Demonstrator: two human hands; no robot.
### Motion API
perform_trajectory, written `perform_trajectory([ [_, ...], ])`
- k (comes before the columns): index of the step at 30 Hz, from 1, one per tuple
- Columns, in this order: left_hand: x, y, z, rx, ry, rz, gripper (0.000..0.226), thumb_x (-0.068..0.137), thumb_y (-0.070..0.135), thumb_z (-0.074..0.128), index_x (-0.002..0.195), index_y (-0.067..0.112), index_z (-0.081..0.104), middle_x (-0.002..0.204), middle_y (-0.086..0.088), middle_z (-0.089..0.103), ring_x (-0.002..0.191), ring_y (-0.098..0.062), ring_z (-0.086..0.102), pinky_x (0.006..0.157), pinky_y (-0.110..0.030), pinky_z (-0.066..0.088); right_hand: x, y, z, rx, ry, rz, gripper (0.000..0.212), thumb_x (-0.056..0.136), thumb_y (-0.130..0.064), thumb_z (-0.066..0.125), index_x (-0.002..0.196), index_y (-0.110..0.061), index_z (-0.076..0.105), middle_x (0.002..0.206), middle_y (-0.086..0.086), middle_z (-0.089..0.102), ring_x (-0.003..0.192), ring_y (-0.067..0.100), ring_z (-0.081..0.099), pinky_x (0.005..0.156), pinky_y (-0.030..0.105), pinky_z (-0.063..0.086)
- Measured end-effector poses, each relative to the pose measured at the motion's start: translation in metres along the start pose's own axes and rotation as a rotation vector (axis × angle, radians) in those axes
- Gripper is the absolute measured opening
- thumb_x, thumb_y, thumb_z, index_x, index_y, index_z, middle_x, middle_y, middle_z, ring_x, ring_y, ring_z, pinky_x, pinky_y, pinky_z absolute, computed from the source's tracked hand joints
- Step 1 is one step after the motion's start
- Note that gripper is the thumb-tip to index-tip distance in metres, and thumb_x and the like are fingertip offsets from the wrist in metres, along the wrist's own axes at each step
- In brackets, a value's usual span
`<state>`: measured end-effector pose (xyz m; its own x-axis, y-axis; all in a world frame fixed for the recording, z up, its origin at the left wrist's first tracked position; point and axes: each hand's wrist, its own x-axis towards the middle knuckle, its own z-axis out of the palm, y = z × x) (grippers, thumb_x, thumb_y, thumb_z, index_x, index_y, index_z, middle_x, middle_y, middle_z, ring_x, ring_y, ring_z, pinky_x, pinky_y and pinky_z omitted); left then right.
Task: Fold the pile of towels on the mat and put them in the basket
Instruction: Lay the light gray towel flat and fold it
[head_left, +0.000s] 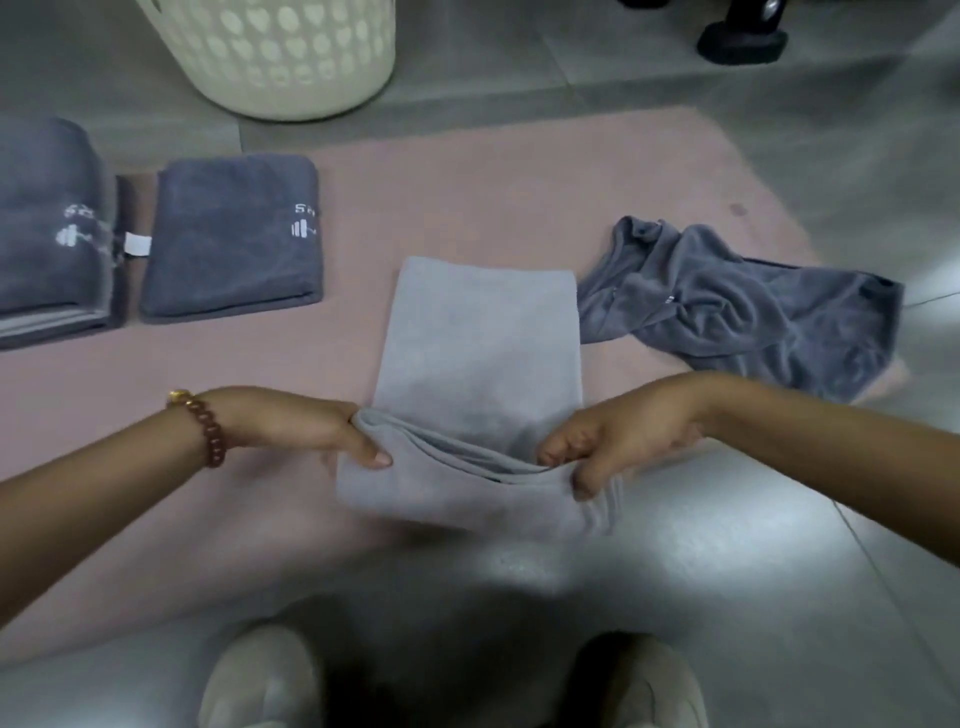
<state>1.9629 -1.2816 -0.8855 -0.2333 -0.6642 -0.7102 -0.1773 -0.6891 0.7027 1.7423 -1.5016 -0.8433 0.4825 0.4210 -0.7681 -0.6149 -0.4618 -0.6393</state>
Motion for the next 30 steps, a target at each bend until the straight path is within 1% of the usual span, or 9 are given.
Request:
perform_trajectory([
  [2,-0.008,-0.006,-0.007,-0.026,-0.105,-0.138,0.080,0.059,0.043,0.075,0.129,0.012,0.054,0.129,-0.012,0.059,0.114,-0.028,0.056,0.080,-0.026,0.053,0.004,-0.004,-0.004,0.052,-0.129,-0.013,0.026,0.088,-0.003,0.054,0.109,-0.017,0.060,0.121,0.012,0.061,0.117,0.031,0.055,0.105,0.049,0.039],
  [4,-0.009,-0.010,-0.014,-0.067,-0.043,-0.146,0.077,0.059,0.045,0.078,0.126,0.014,0.056,0.126,-0.010,0.061,0.117,-0.032,0.056,0.090,-0.035,0.050,0.003,-0.005,-0.016,0.064,-0.049,-0.024,0.027,0.088,-0.002,0.053,0.109,-0.019,0.061,0.118,0.009,0.063,0.113,0.028,0.058,0.097,0.040,0.046],
  [7,0.000,-0.007,-0.035,-0.184,0.272,0.015,0.066,0.058,0.054,0.080,0.096,0.003,0.064,0.089,-0.015,0.060,0.073,-0.030,0.055,0.061,-0.028,0.042,-0.005,-0.001,-0.052,0.249,0.317,-0.033,0.027,0.091,-0.002,0.054,0.110,-0.019,0.062,0.109,0.003,0.067,0.098,0.015,0.062,0.080,0.025,0.051],
  [11,0.034,0.022,-0.052,-0.468,0.724,0.258,0.022,0.088,0.031,0.063,0.085,0.009,0.063,0.073,-0.008,0.059,0.057,-0.011,0.050,0.044,-0.013,0.036,0.009,0.017,-0.093,0.857,0.814,-0.124,0.022,0.091,-0.014,0.056,0.113,-0.013,0.059,0.092,-0.001,0.070,0.081,0.011,0.066,0.068,0.021,0.056],
  [14,0.077,0.032,-0.059,-0.431,1.031,0.284,0.016,0.090,0.025,0.061,0.078,0.015,0.060,0.059,0.005,0.057,0.048,-0.004,0.049,0.041,-0.012,0.037,0.036,0.023,-0.096,1.022,1.015,-0.053,0.034,0.091,-0.020,0.058,0.121,-0.004,0.055,0.091,0.004,0.063,0.080,0.016,0.060,0.071,0.028,0.052],
  [16,0.099,0.025,-0.058,-0.347,1.192,0.212,0.017,0.086,0.029,0.066,0.087,0.013,0.061,0.067,0.004,0.061,0.052,-0.003,0.054,0.049,-0.017,0.042,0.053,0.026,-0.093,0.980,1.193,-0.019,0.035,0.089,-0.023,0.062,0.116,-0.001,0.057,0.100,0.010,0.063,0.086,0.022,0.059,0.080,0.034,0.049],
  [19,0.113,0.015,-0.050,-0.134,1.357,0.184,0.016,0.088,0.030,0.061,0.087,0.015,0.056,0.066,0.004,0.054,0.064,-0.019,0.051,0.062,-0.028,0.039,0.064,0.027,-0.094,0.540,1.463,0.063,0.036,0.090,-0.024,0.060,0.116,0.001,0.058,0.110,0.015,0.063,0.099,0.027,0.059,0.081,0.030,0.043],
  [23,0.112,-0.001,-0.047,-0.024,1.412,0.267,0.015,0.092,0.027,0.055,0.087,0.013,0.053,0.065,-0.003,0.052,0.063,-0.026,0.049,0.062,-0.035,0.040,0.067,0.030,-0.093,0.194,1.541,0.026,0.036,0.092,-0.025,0.056,0.123,-0.007,0.050,0.110,0.010,0.063,0.102,0.025,0.058,0.077,0.023,0.038],
  [30,0.107,-0.015,-0.052,-0.130,1.306,0.310,0.033,0.074,0.059,0.057,0.087,0.029,0.057,0.074,-0.005,0.065,0.074,-0.030,0.063,0.070,-0.047,0.052,0.082,0.042,-0.102,0.324,1.524,0.041,0.012,0.092,-0.015,0.053,0.102,-0.009,0.052,0.092,0.006,0.057,0.089,0.022,0.053,0.075,0.024,0.035],
])
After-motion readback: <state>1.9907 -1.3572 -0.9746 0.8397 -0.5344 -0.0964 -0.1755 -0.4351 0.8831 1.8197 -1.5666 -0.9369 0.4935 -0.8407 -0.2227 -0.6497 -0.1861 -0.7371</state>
